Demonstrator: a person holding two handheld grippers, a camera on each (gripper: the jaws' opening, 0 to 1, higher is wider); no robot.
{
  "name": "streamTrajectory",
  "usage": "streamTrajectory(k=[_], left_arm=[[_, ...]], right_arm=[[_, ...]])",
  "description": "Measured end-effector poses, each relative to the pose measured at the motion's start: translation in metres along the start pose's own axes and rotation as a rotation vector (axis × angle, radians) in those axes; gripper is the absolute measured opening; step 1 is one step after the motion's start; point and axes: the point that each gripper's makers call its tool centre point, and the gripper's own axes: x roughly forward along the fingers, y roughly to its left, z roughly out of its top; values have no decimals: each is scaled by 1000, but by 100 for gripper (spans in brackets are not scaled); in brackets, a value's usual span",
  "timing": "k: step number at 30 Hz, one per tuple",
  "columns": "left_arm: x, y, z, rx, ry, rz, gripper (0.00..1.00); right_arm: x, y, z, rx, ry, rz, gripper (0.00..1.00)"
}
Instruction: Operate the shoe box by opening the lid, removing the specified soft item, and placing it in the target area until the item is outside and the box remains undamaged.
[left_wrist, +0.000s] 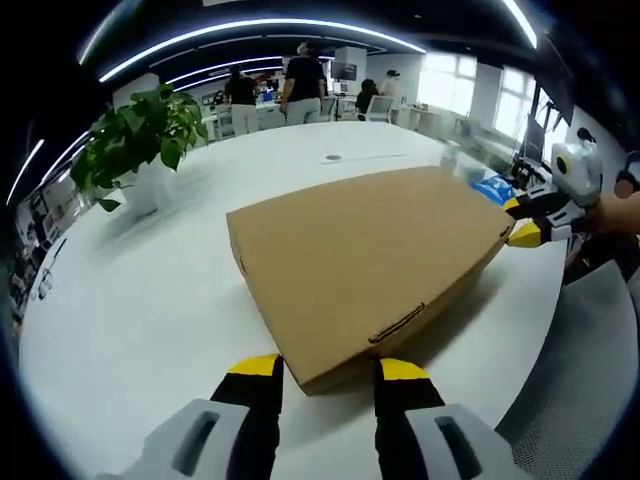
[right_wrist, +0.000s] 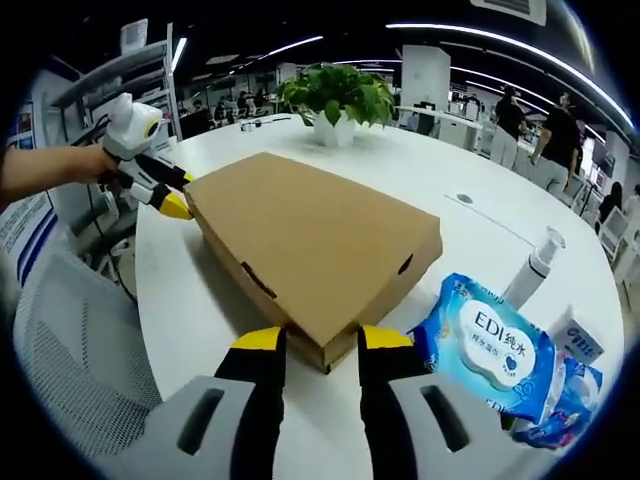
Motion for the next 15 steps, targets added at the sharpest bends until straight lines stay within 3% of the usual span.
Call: streamTrajectory(k=[15], left_arm=[[22,12,22,-13,-3,-16,36]], right_arm=[[14,-25,11,16,-6,-18,26]])
